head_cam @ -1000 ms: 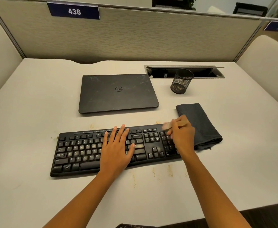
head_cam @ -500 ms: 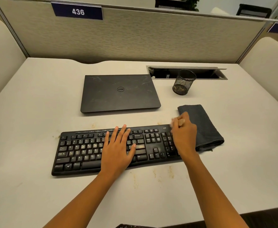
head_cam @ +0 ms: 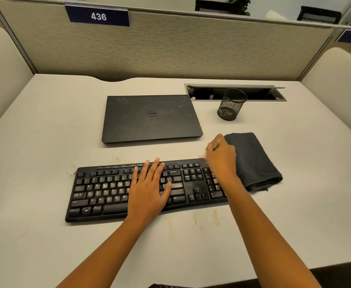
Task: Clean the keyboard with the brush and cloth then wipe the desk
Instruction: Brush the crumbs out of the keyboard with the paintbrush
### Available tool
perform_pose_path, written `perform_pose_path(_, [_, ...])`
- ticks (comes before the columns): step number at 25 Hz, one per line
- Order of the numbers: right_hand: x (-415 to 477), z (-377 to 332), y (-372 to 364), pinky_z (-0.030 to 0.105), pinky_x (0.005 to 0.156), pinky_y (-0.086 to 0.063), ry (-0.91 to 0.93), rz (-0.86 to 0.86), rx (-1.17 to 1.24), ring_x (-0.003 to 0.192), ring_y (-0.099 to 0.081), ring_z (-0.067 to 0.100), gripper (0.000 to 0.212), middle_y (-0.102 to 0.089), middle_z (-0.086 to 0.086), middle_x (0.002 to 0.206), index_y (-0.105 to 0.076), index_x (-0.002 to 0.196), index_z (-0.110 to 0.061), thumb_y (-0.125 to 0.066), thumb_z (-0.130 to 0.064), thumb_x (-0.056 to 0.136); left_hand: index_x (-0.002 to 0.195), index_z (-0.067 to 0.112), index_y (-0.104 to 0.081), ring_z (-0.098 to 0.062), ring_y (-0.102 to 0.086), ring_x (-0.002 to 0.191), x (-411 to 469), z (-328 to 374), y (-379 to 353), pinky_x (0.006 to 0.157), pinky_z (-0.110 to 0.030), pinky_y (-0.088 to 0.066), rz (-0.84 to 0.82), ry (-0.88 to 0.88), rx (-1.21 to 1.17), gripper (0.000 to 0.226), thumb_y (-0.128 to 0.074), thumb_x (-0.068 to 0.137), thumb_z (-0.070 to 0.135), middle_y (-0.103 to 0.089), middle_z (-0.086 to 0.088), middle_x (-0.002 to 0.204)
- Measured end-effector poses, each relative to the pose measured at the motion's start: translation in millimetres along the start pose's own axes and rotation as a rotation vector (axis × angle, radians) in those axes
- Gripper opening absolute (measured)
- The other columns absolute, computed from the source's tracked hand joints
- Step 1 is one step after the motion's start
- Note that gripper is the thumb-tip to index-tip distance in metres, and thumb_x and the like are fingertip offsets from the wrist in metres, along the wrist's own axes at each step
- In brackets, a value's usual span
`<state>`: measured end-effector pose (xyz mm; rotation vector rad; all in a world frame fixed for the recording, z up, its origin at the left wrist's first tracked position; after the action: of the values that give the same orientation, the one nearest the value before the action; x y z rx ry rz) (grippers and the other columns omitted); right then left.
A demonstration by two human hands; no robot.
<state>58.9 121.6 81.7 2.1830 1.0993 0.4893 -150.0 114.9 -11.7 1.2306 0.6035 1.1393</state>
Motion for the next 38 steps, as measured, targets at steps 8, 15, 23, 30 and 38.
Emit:
perform_pose_path(8, [-19.2, -25.1, -35.4, 0.019, 0.042, -0.043, -0.136, -0.451, 0.400, 0.049, -0.056, 0.014, 0.027, -0.068, 0.011, 0.068, -0.067, 0.080, -0.003, -0.051, -0.017, 0.097, 0.150, 0.024, -0.035, -0.019, -0.017, 0.149, 0.6, 0.4, -0.9, 0.122, -0.045, -0.009, 0.006, 0.002, -0.004, 0.065, -0.025, 0.095, 0.057, -0.026, 0.004, 0.160])
perform_pose_path(15, [6.3, 23.4, 5.4, 0.016, 0.037, -0.040, -0.188, -0.206, 0.267, 0.041, -0.051, 0.010, 0.032, -0.063, 0.008, 0.060, -0.065, 0.070, -0.003, -0.049, -0.013, 0.096, 0.150, 0.024, -0.036, -0.018, -0.014, 0.150, 0.4, -1.2, -1.9, 0.122, -0.043, -0.004, 0.004, -0.001, -0.012, 0.066, -0.023, 0.095, 0.058, -0.024, 0.005, 0.160])
perform_pose_path(23, [5.9, 21.5, -1.0, 0.019, 0.039, -0.043, -0.103, -0.216, 0.286, 0.042, -0.054, 0.008, 0.031, -0.065, 0.008, 0.061, -0.065, 0.075, -0.002, -0.051, -0.018, 0.097, 0.149, 0.023, -0.038, -0.019, -0.017, 0.149, 1.0, -0.4, -1.0, 0.122, -0.045, -0.008, 0.006, -0.002, -0.016, 0.067, -0.024, 0.094, 0.058, -0.027, 0.003, 0.159])
perform_pose_path(30, [9.5, 36.8, 11.4, 0.018, 0.036, -0.040, -0.208, -0.247, 0.299, 0.040, -0.051, 0.009, 0.035, -0.063, 0.011, 0.061, -0.065, 0.072, 0.001, -0.048, -0.015, 0.097, 0.150, 0.023, -0.036, -0.019, -0.015, 0.149, 0.5, -0.4, -0.5, 0.122, -0.045, -0.007, -0.007, -0.004, -0.010, 0.068, -0.022, 0.094, 0.058, -0.025, 0.003, 0.160])
perform_pose_path(38, [-46.5, -13.9, -11.5, 0.029, 0.050, -0.048, 0.164, -0.295, 0.335, 0.052, -0.057, 0.018, 0.010, -0.065, 0.008, 0.068, -0.054, 0.090, -0.009, -0.048, -0.013, 0.098, 0.155, 0.013, -0.019, -0.019, -0.008, 0.151, -0.4, 0.4, -0.9, 0.122, -0.044, -0.009, -0.021, 0.029, -0.010, 0.079, -0.017, 0.094, 0.062, -0.013, -0.003, 0.163])
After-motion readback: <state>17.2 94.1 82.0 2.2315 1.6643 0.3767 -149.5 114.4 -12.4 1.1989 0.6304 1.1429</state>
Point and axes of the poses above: each hand's wrist, its own x-axis towards the middle knuckle, its own y-axis out of the back of the hand, z = x × y, the point moved 2 cm from there along x, towards the middle knuckle
